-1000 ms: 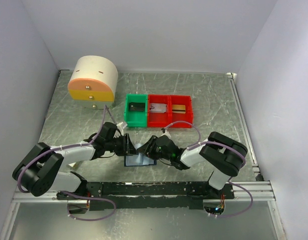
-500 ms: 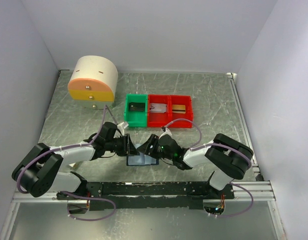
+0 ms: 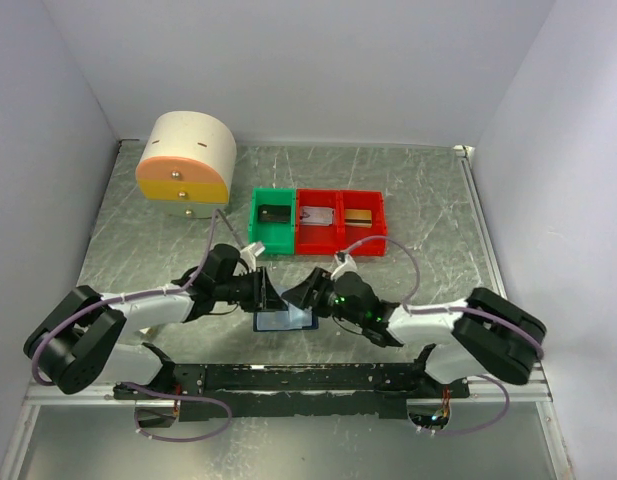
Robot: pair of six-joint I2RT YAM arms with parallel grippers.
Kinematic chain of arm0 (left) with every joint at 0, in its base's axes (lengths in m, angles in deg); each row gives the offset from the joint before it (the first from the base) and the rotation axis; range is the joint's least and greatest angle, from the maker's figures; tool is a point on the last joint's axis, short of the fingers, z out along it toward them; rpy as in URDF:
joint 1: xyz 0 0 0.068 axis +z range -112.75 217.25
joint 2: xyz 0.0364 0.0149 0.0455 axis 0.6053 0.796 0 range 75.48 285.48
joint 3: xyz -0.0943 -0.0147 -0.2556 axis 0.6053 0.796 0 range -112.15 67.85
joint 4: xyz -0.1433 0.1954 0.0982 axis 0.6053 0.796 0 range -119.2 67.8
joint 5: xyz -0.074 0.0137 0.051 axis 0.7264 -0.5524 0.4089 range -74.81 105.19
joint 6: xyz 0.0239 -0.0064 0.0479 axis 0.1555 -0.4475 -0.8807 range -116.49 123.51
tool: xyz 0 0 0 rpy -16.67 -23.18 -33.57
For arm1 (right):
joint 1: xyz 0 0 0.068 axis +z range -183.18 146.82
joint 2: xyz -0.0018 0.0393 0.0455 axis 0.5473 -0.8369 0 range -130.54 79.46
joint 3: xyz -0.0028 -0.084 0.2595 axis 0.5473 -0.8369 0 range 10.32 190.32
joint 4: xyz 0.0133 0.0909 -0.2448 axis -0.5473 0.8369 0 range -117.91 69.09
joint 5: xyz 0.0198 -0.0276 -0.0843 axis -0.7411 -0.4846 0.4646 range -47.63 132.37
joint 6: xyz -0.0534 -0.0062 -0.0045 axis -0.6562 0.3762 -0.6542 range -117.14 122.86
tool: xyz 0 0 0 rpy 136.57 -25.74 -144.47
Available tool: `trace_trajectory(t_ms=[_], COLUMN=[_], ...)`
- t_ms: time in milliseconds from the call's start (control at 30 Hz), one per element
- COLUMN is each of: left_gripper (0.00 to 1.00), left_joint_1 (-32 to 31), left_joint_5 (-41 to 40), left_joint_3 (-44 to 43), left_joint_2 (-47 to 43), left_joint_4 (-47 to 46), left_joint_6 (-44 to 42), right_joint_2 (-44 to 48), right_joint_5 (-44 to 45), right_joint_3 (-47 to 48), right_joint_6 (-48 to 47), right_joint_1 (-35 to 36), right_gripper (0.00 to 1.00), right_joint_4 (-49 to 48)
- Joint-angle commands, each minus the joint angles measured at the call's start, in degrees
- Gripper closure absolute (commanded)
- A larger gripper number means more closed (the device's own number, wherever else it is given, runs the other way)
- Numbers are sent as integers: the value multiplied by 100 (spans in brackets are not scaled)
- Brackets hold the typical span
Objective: Take the credit cards out of the card holder
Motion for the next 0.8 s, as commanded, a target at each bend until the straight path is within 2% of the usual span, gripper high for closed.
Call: trace_trajectory(t_ms=[0, 100, 233, 367, 533, 767], left_gripper=[58, 58, 56, 45, 39, 29], left_joint_1=[-165, -238, -439, -781, -1057, -1381], left_joint_5=[-403, -606, -629, -864, -959, -1448], left_joint_3=[-359, -539, -687, -926, -1029, -1347], left_joint_2=[-61, -8, 230, 634, 1119, 1068], left_joint_4=[151, 490, 297, 262, 41, 546], left_joint_6=[-122, -251, -175, -147, -16, -190], right_joint_2=[828, 1608, 2316, 2585, 2836, 2911], right_joint_5=[305, 635, 829, 1093, 1299, 1468], right_joint_3=[-610, -892, -816, -815, -972, -939], right_joint_6=[-187, -264, -400, -204, 45, 244], right_joint_1=[-12, -57, -73, -86, -91, -91], right_gripper=[36, 35, 36, 37, 37, 37], right_joint_4=[64, 427, 1249, 1751, 1832, 2052])
